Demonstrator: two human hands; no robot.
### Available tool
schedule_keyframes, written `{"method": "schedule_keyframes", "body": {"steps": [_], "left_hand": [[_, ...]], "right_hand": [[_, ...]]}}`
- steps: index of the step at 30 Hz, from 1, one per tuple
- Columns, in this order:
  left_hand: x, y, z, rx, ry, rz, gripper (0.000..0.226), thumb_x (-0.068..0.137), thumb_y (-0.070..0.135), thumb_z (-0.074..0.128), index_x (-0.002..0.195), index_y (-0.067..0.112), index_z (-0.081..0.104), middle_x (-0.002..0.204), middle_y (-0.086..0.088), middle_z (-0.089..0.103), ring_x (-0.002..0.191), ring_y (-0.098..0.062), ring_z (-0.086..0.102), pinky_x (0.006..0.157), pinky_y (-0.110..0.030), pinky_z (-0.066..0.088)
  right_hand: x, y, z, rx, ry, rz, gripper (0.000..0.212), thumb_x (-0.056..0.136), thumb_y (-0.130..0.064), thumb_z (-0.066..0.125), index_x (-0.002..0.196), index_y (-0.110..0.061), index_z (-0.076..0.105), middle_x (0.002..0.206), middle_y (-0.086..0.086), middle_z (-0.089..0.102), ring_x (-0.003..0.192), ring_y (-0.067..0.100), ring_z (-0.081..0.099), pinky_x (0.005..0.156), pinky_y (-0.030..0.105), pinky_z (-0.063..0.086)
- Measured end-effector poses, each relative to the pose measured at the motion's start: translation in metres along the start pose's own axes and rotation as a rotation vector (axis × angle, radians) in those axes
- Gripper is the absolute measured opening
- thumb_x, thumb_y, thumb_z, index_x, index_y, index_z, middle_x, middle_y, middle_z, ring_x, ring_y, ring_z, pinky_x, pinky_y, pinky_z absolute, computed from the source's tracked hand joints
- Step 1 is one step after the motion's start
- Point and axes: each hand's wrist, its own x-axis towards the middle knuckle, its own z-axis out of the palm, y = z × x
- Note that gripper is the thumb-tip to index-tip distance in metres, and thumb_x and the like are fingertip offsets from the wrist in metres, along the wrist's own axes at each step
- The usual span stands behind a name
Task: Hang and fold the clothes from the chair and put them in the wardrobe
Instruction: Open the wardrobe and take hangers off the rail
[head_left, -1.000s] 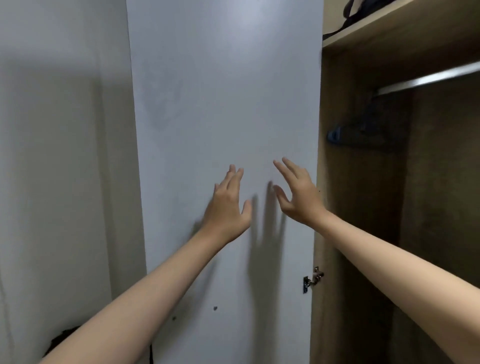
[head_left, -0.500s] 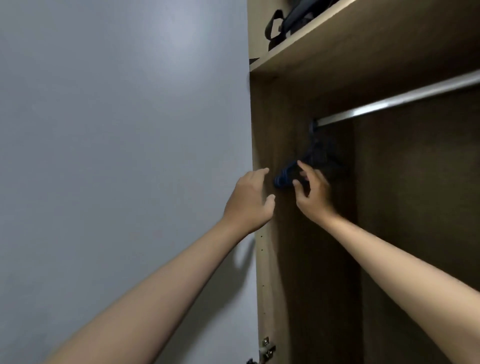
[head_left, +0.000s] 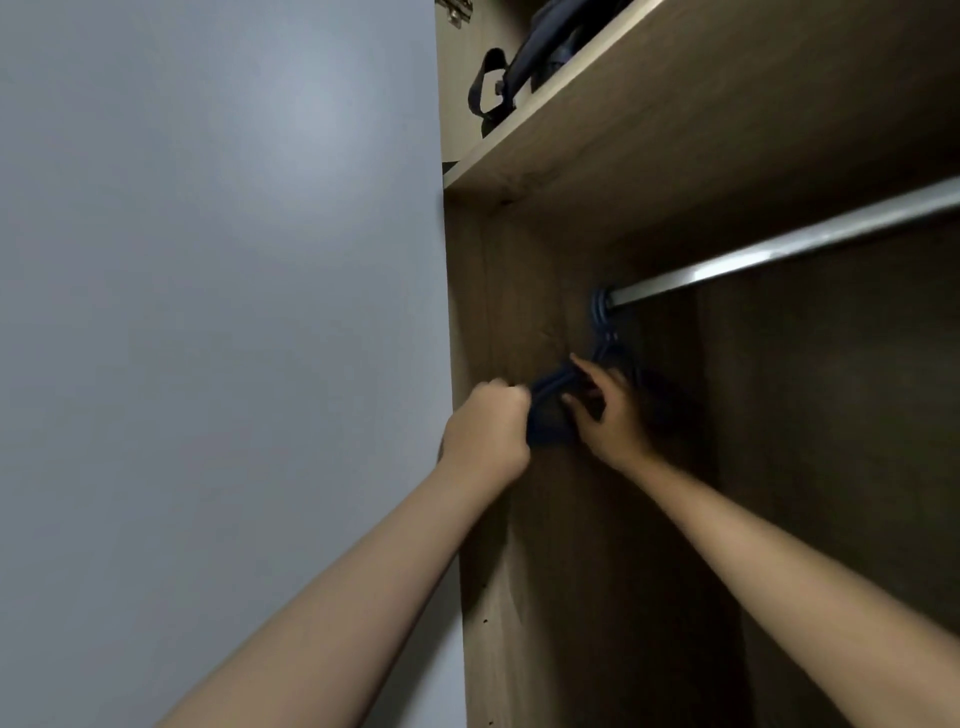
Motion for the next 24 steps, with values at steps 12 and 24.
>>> {"method": "schedule_keyframes", "body": {"steps": [12, 24], "left_hand": [[0.002, -0.002, 0.002, -0.142, 0.049, -0.054, 0.021, 0.083, 0.004, 0.057, 0.102, 0.01, 0.065, 0.1, -0.005, 0.06, 0.09, -0.023, 0.059, 0.07, -0.033, 0.053], [0.006, -0.013, -0.015, -0.491, 0.059, -0.134, 0.03, 0.076, 0.005, 0.068, 0.105, 0.011, 0.069, 0.1, -0.003, 0.066, 0.094, -0.018, 0.06, 0.062, -0.015, 0.042]], "right_hand": [[0.007, 0.008, 0.0, -0.082, 0.154, -0.016, 0.028, 0.09, -0.03, 0.057, 0.115, -0.021, 0.066, 0.107, 0.004, 0.065, 0.103, 0.026, 0.056, 0.094, 0.04, 0.04], [0.021, -0.024, -0.01, 0.014, 0.196, 0.038, 0.027, 0.089, -0.017, 0.063, 0.115, -0.014, 0.066, 0.106, 0.001, 0.045, 0.097, 0.01, 0.042, 0.077, 0.006, 0.031]]}}
